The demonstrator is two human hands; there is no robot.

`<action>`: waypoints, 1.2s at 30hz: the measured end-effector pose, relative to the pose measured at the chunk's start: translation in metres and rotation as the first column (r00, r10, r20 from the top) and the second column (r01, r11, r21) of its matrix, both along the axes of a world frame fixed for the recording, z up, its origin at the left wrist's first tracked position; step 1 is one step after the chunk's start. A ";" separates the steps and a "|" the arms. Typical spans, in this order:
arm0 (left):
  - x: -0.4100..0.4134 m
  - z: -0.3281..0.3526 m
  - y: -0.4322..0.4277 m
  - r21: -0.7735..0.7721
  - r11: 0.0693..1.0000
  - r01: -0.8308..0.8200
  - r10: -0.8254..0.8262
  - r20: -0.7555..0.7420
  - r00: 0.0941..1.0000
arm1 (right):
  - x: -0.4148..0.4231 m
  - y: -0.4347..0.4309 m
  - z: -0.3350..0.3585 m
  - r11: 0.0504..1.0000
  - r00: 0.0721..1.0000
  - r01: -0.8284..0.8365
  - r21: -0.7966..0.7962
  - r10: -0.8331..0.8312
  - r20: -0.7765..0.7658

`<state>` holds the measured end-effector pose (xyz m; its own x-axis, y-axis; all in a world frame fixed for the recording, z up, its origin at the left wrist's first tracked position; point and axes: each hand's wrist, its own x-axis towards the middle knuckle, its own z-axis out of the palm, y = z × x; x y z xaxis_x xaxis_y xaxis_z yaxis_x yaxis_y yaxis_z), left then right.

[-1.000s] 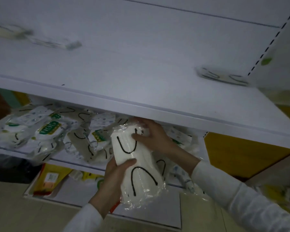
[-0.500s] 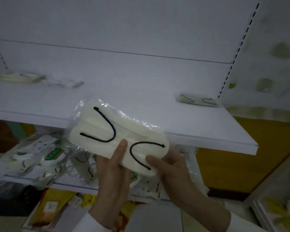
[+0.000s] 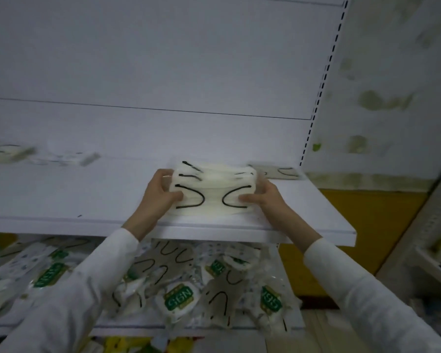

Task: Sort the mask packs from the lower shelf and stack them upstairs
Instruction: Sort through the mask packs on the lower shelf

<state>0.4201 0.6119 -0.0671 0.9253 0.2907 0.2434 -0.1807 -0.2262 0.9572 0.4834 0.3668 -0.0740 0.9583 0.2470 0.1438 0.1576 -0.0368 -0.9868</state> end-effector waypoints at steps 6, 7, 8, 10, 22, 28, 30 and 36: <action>0.007 -0.015 -0.016 -0.061 0.998 -0.032 0.032 0.001 0.999 | 0.007 0.003 -0.012 0.984 0.991 0.135 0.116 -0.134 -0.019; 0.009 -0.016 -0.018 -0.073 0.996 -0.056 0.056 0.002 0.998 | 0.007 0.004 -0.013 0.983 0.990 0.140 0.119 -0.140 -0.004; 0.010 -0.017 -0.018 -0.080 0.993 -0.082 0.082 -0.005 0.997 | 0.008 0.002 -0.013 0.986 0.991 0.132 0.099 -0.135 0.022; 0.013 -0.024 -0.014 -0.049 0.990 -0.131 0.129 -0.033 0.991 | 0.008 -0.007 -0.015 0.992 0.987 0.128 -0.014 -0.126 0.098; -0.039 -0.013 0.072 0.143 0.913 -0.381 0.375 0.068 0.925 | 0.014 0.054 0.002 0.996 0.968 0.029 -0.090 -0.006 0.250; -0.113 -0.007 0.163 0.125 0.797 -0.591 0.585 0.082 0.807 | -0.010 0.177 0.008 0.981 0.954 -0.183 -0.071 0.194 0.228; -0.139 -0.008 0.195 0.131 0.769 -0.626 0.619 0.089 0.780 | -0.022 0.220 0.008 0.968 0.944 -0.242 -0.069 0.251 0.213; -0.213 -0.010 0.303 0.137 0.702 -0.699 0.695 0.081 0.714 | -0.070 0.348 0.007 0.941 0.923 -0.336 -0.032 0.335 0.191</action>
